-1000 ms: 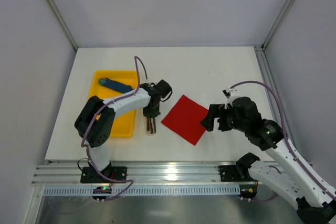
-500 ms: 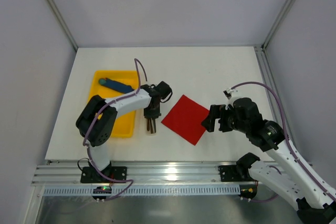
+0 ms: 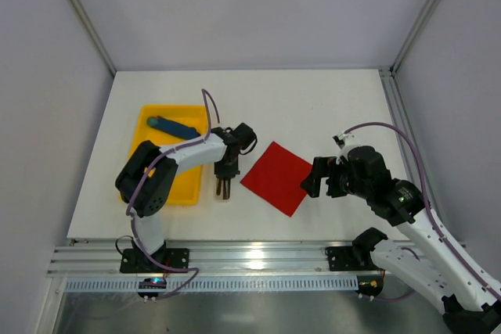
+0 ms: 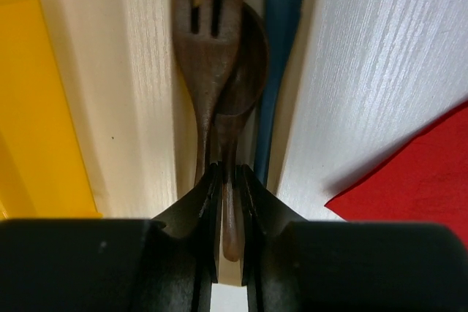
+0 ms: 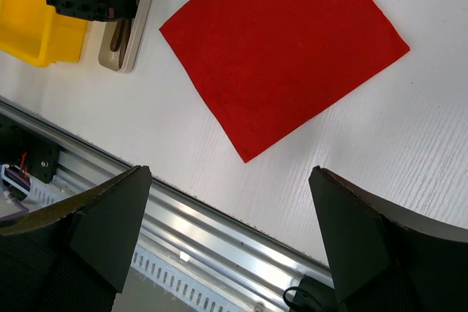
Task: Place the utensils on the paper napkin and roll it up
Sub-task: Pick up the utensils from the container.
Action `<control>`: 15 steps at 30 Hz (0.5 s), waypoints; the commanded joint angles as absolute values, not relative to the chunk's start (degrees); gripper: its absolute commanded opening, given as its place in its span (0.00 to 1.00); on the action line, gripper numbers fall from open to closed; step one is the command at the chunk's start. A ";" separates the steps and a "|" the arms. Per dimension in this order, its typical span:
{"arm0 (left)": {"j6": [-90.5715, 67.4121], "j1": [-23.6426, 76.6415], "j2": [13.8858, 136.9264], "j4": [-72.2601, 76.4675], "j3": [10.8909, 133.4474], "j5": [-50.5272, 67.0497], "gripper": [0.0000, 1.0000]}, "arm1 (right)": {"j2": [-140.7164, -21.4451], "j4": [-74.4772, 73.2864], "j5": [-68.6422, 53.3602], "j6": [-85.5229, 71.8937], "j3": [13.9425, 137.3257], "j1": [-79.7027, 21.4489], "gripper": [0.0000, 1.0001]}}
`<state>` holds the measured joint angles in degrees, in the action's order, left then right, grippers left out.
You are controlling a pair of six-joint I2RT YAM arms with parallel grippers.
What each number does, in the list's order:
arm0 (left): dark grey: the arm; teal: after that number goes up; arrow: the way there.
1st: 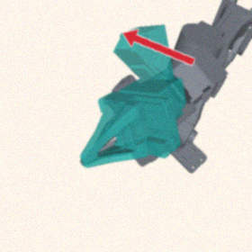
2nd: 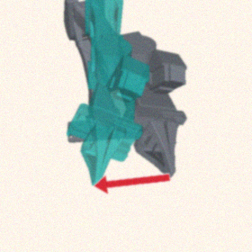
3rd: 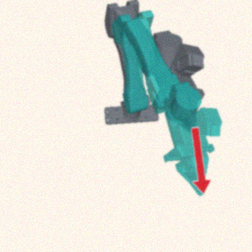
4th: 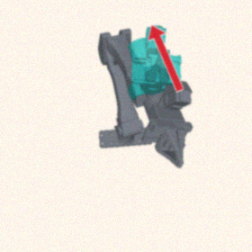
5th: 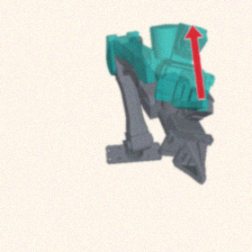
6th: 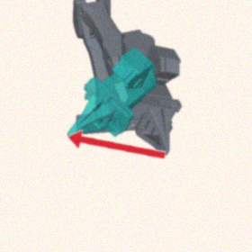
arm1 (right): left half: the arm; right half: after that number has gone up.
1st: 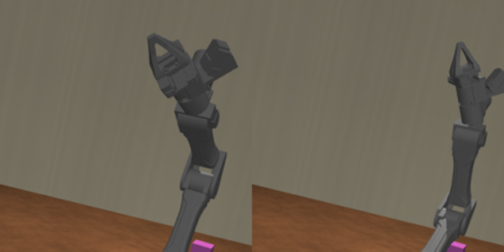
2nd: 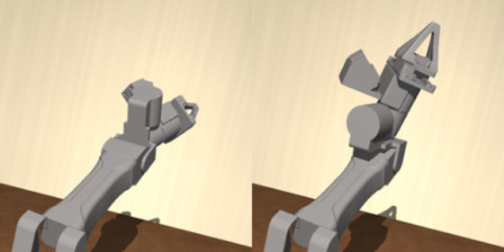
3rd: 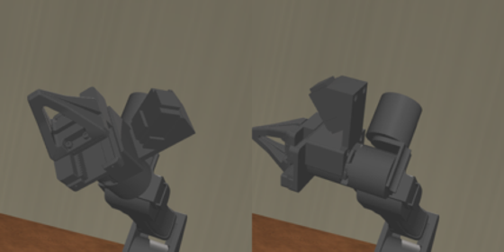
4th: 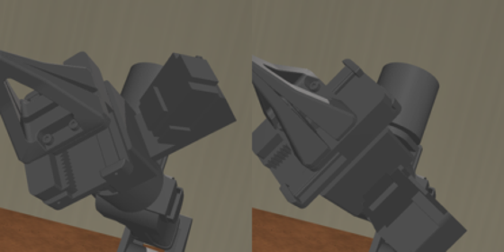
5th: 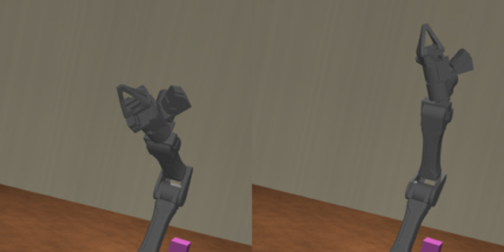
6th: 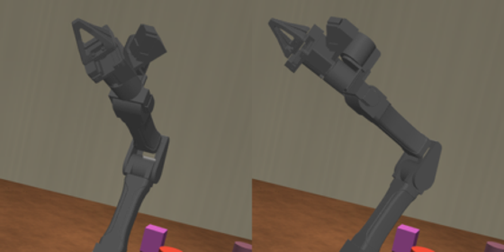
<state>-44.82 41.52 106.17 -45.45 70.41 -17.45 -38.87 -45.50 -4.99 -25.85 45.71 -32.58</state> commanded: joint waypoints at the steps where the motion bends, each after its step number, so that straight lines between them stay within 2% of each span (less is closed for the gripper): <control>1: -45.26 41.66 106.00 -45.26 71.10 -18.90 0.14 | -38.41 -44.65 -4.13 -25.49 46.58 -32.87 1.00; 10: -45.44 41.66 104.59 -50.00 74.35 -20.21 0.01 | -38.32 -44.38 -4.31 -25.75 46.32 -32.87 1.00; 15: -45.53 41.66 103.54 -51.42 75.41 -19.51 0.00 | -37.97 -44.47 -4.31 -25.93 46.06 -32.87 1.00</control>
<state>-44.82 41.52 106.10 -49.19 73.21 -18.46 -38.87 -45.50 -4.99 -25.87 45.71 -32.58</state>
